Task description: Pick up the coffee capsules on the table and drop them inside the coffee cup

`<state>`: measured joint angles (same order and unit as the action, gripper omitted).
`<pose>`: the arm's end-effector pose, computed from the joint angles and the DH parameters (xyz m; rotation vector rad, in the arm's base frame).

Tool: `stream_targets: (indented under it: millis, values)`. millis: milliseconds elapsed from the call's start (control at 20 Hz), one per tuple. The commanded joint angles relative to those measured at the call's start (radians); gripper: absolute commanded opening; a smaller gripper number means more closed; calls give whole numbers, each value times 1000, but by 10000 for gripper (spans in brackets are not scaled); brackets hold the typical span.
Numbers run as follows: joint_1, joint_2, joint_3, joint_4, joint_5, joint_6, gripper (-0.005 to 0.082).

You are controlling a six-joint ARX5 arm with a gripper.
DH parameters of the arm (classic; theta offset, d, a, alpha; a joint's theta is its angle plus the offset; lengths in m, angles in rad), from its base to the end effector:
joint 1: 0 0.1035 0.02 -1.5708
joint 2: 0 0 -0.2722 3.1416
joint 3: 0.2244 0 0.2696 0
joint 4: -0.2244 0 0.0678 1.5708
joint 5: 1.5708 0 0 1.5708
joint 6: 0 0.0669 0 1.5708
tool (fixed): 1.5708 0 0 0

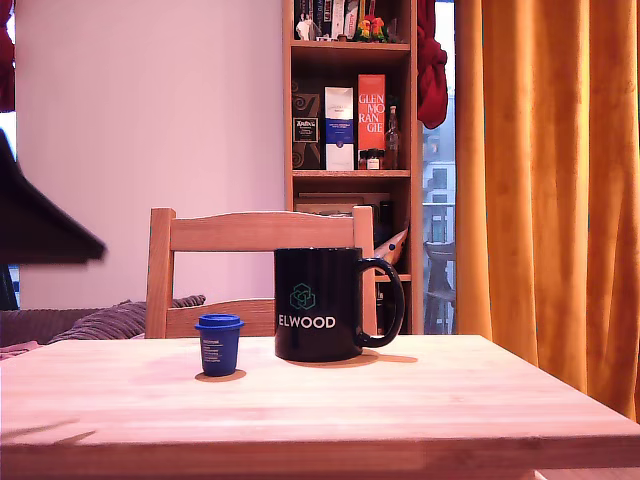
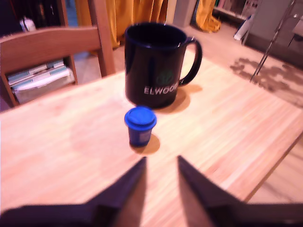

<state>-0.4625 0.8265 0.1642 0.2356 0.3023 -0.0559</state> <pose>0.1698 -0.1069 0.1349 -0.0173 0.4566 -0.7404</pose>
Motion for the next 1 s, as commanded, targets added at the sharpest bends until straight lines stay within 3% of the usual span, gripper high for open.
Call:
stream_targets:
  millis: [0,50,250,700,950]
  values:
    - [-3,58,-11,55,-1,31,536]
    - [-3,95,-11,93,-1,65,535]
    - [-3,243,-11,258,-3,91,536]
    - [-3,580,-4,613,27,92,535]
    - [-3,740,56,690,68,110,534]
